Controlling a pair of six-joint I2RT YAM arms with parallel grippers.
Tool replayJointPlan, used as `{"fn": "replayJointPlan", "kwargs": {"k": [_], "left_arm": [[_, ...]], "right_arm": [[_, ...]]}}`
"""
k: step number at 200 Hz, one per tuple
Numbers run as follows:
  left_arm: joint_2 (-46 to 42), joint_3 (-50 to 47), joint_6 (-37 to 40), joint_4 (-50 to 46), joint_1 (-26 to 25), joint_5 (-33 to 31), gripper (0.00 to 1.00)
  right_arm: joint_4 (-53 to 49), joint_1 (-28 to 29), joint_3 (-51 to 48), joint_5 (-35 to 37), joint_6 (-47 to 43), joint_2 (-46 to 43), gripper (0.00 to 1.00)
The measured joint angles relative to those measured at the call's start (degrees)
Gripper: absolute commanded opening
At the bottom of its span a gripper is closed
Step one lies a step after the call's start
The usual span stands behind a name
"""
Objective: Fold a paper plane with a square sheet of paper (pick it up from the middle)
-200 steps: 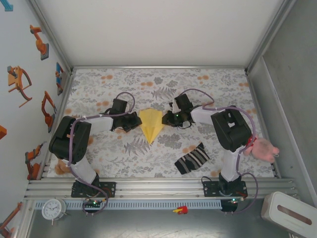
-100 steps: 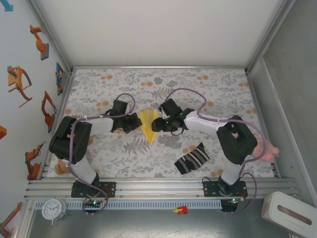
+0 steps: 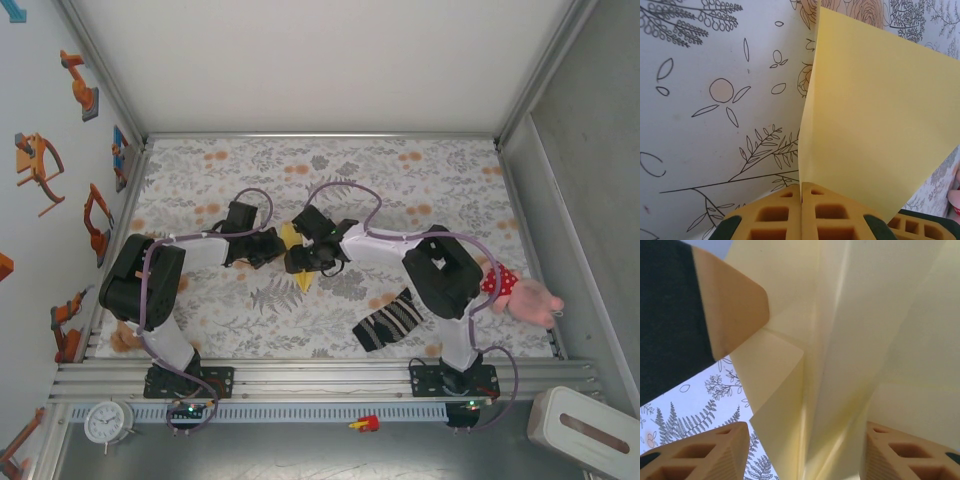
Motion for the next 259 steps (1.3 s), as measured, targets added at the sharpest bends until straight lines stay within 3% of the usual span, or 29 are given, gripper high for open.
{"fn": "replayJointPlan", "kwargs": {"k": [98, 144, 192, 230, 259], "left_arm": [[-0.02, 0.00, -0.20, -0.04, 0.00, 0.00, 0.09], [-0.85, 0.00, -0.52, -1.86, 0.00, -0.68, 0.31], [-9.79, -0.02, 0.48, -7.48, 1.79, -5.42, 0.52], [-15.82, -1.25, 1.31, -12.81, 4.28, -11.28, 0.73], [-19.32, -2.75, 1.84, -17.25, 5.70, -15.56, 0.80]], "right_arm": [[-4.09, 0.04, 3.65, 4.17, 1.44, 3.26, 0.35], [-4.87, 0.04, 4.07, 5.73, 1.92, 3.65, 0.19], [-7.65, -1.01, 4.04, 10.64, 1.86, 2.93, 0.06], [-9.77, -8.07, 3.50, 14.25, -0.50, 0.44, 0.05], [-10.73, -15.45, 3.89, 15.85, -4.94, -0.02, 0.05]]}}
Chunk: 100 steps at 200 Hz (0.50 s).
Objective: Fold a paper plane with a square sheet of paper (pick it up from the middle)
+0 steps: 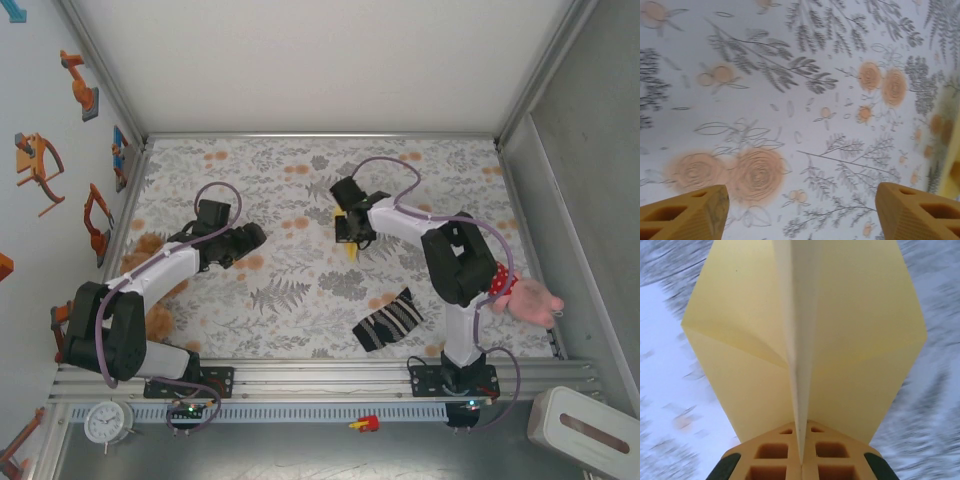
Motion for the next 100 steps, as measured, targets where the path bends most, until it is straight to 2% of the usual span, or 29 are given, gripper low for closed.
{"fn": "replayJointPlan", "kwargs": {"k": [29, 76, 86, 100], "left_arm": [[-1.57, -0.96, 0.04, -2.25, 0.70, -2.29, 0.83], [-1.53, -1.09, 0.04, -3.61, 0.74, -2.91, 0.84], [-1.44, -1.09, 0.04, -3.63, 0.74, -2.91, 0.84], [-1.27, -1.09, 0.04, -3.63, 0.74, -2.91, 0.84]], "right_arm": [[-2.45, -4.52, 3.98, 0.74, -3.78, 1.88, 0.05], [-3.30, -6.21, 11.15, 0.83, -6.45, 8.15, 0.08], [-3.45, -6.36, 11.96, 0.81, -6.67, 9.27, 0.11], [-3.63, -6.60, 12.74, 0.81, -6.75, 10.47, 0.21]]}}
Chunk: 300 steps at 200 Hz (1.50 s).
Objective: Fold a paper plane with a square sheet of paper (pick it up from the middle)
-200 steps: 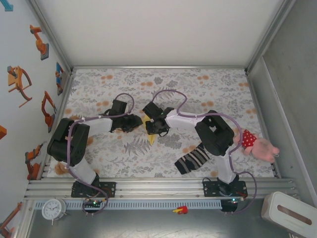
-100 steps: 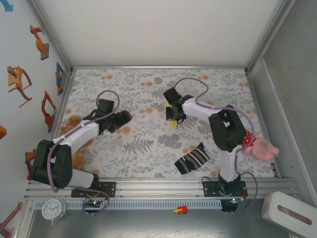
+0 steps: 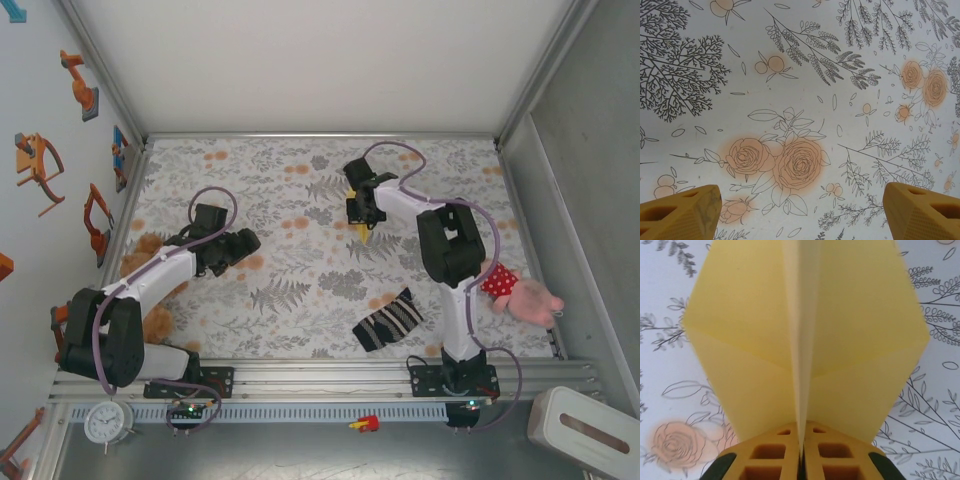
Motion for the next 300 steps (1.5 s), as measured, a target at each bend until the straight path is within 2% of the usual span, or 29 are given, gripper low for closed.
{"fn": "replayJointPlan", "kwargs": {"k": [11, 124, 155, 211, 235, 267, 293, 300], "left_arm": [[0.20, 0.00, 0.00, 0.00, 0.00, 0.02, 0.84], [1.07, -0.63, -0.02, 0.15, 0.00, 0.15, 0.86], [1.07, -0.63, -0.02, 0.22, 0.00, 0.20, 0.86], [0.83, -0.46, -0.02, -0.28, 0.00, 0.02, 0.91], [-0.44, 0.90, 0.07, -1.70, 0.00, -0.42, 0.93], [-4.28, 4.33, 0.98, -3.52, 0.00, -1.97, 0.94], [-8.22, 6.60, 2.64, -4.61, 0.00, -4.68, 1.00], [-9.40, 6.84, 3.41, -4.72, 0.00, -5.66, 0.98]], "right_arm": [[-0.11, -0.11, 0.24, -0.15, -0.46, 0.48, 0.24], [-0.02, -0.17, 1.46, -0.20, -0.33, 1.81, 0.25], [0.42, -0.17, 3.19, 0.57, -0.33, 3.02, 0.31], [0.13, -0.22, 4.85, 0.90, -0.44, 3.69, 0.35], [-1.95, -0.37, 5.97, 0.22, -0.79, 3.34, 0.41], [-4.07, -0.44, 6.05, -0.61, -1.22, -2.99, 0.48], [-3.74, -0.68, 4.61, 0.57, -1.25, -14.29, 0.52], [-2.93, -0.83, 3.06, 1.60, -1.46, -18.23, 0.54]]}}
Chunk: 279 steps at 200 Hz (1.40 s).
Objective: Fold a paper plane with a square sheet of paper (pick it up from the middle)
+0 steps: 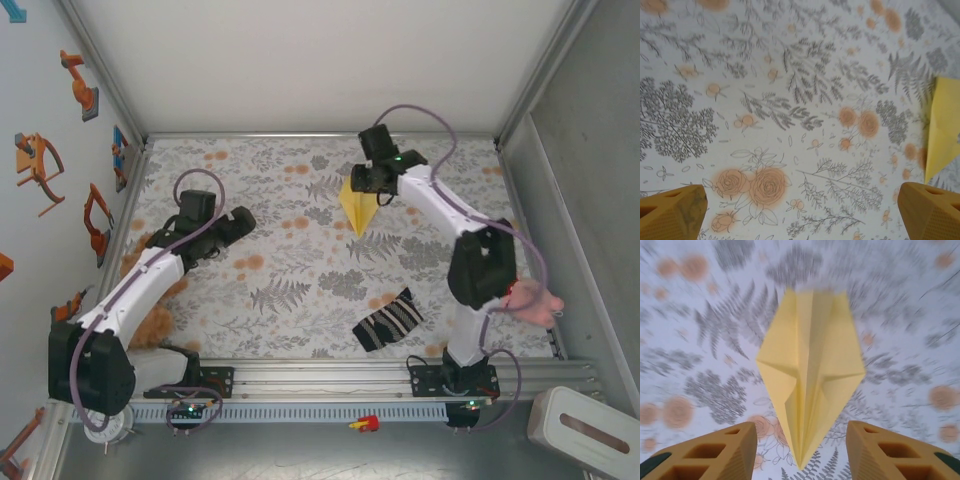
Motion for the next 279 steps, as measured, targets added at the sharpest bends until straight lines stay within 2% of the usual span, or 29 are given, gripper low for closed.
{"fn": "replayJointPlan", "kwargs": {"k": [28, 57, 70, 81, 98, 133, 169, 207, 246, 279], "left_arm": [[-5.46, -0.90, 4.13, 1.40, 0.00, -4.35, 0.96], [-12.59, -8.00, 10.29, 9.18, 0.02, -10.27, 0.96], [-14.67, -12.35, 13.16, 13.35, 0.04, -13.14, 0.96], [-15.56, -15.82, 15.54, 16.81, 0.07, -15.52, 0.96], [-16.00, -20.61, 19.32, 21.62, 0.26, -19.08, 0.96], [-15.78, -27.30, 27.98, 31.89, 1.90, -22.88, 0.96], [-11.80, -30.73, 34.51, 42.84, 5.77, -20.35, 0.96], [-3.45, -33.81, 37.48, 54.73, 10.05, -12.94, 0.97], [3.89, -33.92, 38.75, 61.55, 13.31, -7.30, 0.98], [8.59, -32.30, 38.71, 65.77, 18.86, -0.96, 0.98]], "right_arm": [[4.81, -1.64, -10.73, 5.01, -1.36, -14.58, 0.70], [10.54, -4.92, -25.55, 11.23, -2.91, -24.76, 0.88], [12.76, -6.27, -31.30, 14.73, -3.67, -26.84, 0.89], [15.10, -7.45, -35.93, 18.16, -4.00, -27.91, 0.95], [19.02, -9.33, -42.12, 22.38, -5.11, -29.20, 0.95], [28.98, -13.99, -52.54, 25.33, -7.28, -32.20, 0.95], [40.54, -20.26, -60.46, 21.77, -9.20, -33.40, 0.94], [55.49, -21.03, -69.90, 16.96, -12.96, -31.82, 0.95], [66.93, -21.62, -72.35, 12.04, -16.52, -28.68, 0.95], [74.51, -23.65, -72.35, 7.82, -18.21, -25.68, 0.95]]}}
